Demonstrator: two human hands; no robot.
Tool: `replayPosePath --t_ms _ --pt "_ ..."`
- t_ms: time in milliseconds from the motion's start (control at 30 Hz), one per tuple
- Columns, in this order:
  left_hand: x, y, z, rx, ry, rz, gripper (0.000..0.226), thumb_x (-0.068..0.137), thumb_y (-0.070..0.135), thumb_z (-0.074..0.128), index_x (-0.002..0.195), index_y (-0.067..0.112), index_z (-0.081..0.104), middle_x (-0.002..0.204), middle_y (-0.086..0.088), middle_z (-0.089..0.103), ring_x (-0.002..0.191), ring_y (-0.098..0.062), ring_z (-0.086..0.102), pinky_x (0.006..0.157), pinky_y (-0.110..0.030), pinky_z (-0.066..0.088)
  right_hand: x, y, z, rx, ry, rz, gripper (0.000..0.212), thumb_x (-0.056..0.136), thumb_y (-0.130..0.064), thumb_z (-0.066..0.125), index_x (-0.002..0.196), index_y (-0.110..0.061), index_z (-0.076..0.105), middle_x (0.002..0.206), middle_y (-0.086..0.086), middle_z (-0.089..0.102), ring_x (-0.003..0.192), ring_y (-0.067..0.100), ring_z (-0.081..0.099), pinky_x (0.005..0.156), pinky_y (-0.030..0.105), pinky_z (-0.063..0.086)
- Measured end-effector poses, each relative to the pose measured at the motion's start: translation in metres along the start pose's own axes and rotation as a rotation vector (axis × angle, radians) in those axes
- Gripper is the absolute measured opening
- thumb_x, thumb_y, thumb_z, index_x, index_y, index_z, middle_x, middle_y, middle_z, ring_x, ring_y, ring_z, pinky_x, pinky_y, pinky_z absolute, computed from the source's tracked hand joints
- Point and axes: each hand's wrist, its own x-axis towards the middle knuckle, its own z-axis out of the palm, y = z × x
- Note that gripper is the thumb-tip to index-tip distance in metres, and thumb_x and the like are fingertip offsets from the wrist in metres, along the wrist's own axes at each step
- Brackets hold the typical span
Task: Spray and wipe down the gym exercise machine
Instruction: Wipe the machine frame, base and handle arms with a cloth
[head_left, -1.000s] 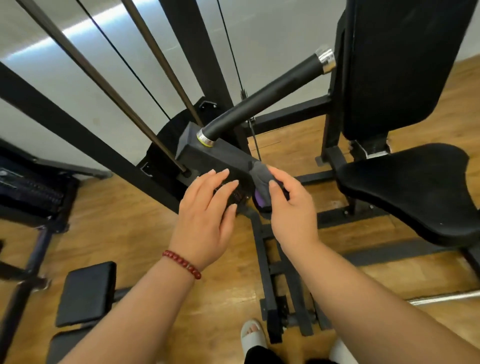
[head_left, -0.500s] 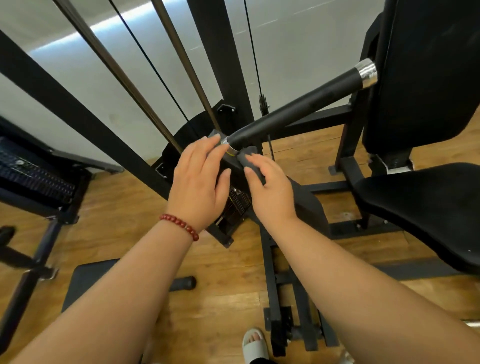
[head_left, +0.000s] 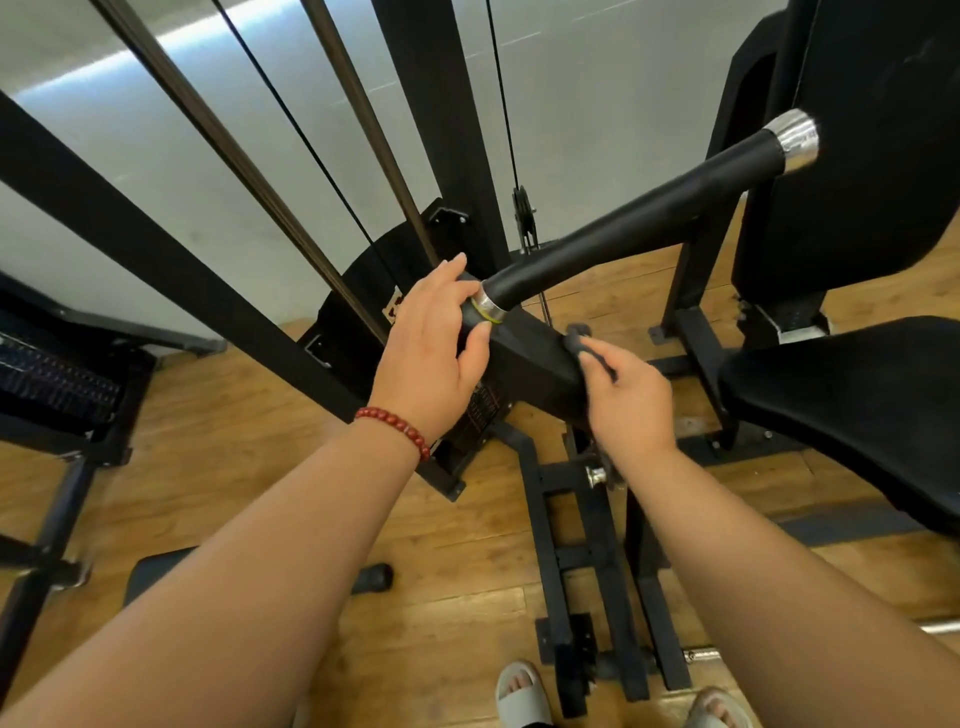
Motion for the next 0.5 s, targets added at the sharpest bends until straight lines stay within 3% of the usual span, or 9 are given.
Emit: replayPosePath --t_ms 67,133,233,300,433,500 --pt "0.001 -0.001 0.0 0.002 0.004 -0.001 0.038 0.097 0.022 0.051 0.135 0.016 0.049 0.153 0.001 0.034 0.142 -0.015 0.026 0.112 -0.023 0.013 0.003 0.001 0.0 -0.024 -0.012 0.047 0.031 0.1 -0.02 0.053 0.129 -0.019 0.063 0.124 -0.006 0.064 0.12 0.007 0.054 0.088 0.007 0.033" --pt "0.0 -0.002 0.0 0.001 0.005 0.002 0.038 0.098 0.022 0.051 0.135 0.016 0.049 0.153 0.0 0.034 0.142 -0.014 0.025 0.111 -0.023 0.012 0.0 -0.018 0.006 0.025 -0.046 -0.076 0.03 0.099 -0.019 0.055 0.127 -0.019 0.064 0.118 -0.011 0.063 0.114 0.001 0.054 0.085 0.0 0.034" --pt "0.0 -0.001 -0.001 0.007 -0.003 -0.008 0.038 0.098 0.022 0.051 0.136 0.016 0.049 0.154 0.001 0.033 0.142 -0.014 0.024 0.11 -0.023 0.011 -0.009 -0.035 0.014 0.1 -0.106 -0.262 0.031 0.098 -0.016 0.055 0.129 -0.019 0.062 0.118 -0.017 0.058 0.113 -0.009 0.049 0.092 -0.001 0.035" --pt "0.0 0.0 -0.001 0.006 -0.009 -0.01 0.039 0.098 0.022 0.051 0.136 0.016 0.049 0.154 0.001 0.033 0.143 -0.015 0.024 0.111 -0.023 0.012 -0.007 -0.022 0.01 0.073 -0.078 -0.224 0.031 0.099 -0.017 0.055 0.129 -0.021 0.062 0.121 -0.013 0.06 0.113 -0.008 0.049 0.094 0.0 0.033" --pt "0.0 0.003 -0.002 0.011 -0.008 -0.026 0.038 0.097 0.021 0.052 0.135 0.016 0.049 0.154 0.001 0.034 0.142 -0.016 0.025 0.11 -0.023 0.013 0.003 0.004 -0.01 -0.074 -0.063 0.04 0.032 0.1 -0.02 0.053 0.131 -0.022 0.061 0.13 -0.002 0.062 0.123 0.009 0.052 0.095 0.013 0.032" --pt "0.0 0.004 -0.003 0.012 -0.017 -0.036 0.038 0.097 0.021 0.052 0.135 0.016 0.05 0.154 0.001 0.034 0.142 -0.016 0.026 0.111 -0.026 0.015 -0.002 -0.003 -0.01 -0.043 -0.069 -0.011 0.032 0.099 -0.018 0.055 0.13 -0.02 0.062 0.127 -0.006 0.062 0.118 0.001 0.052 0.094 0.006 0.032"
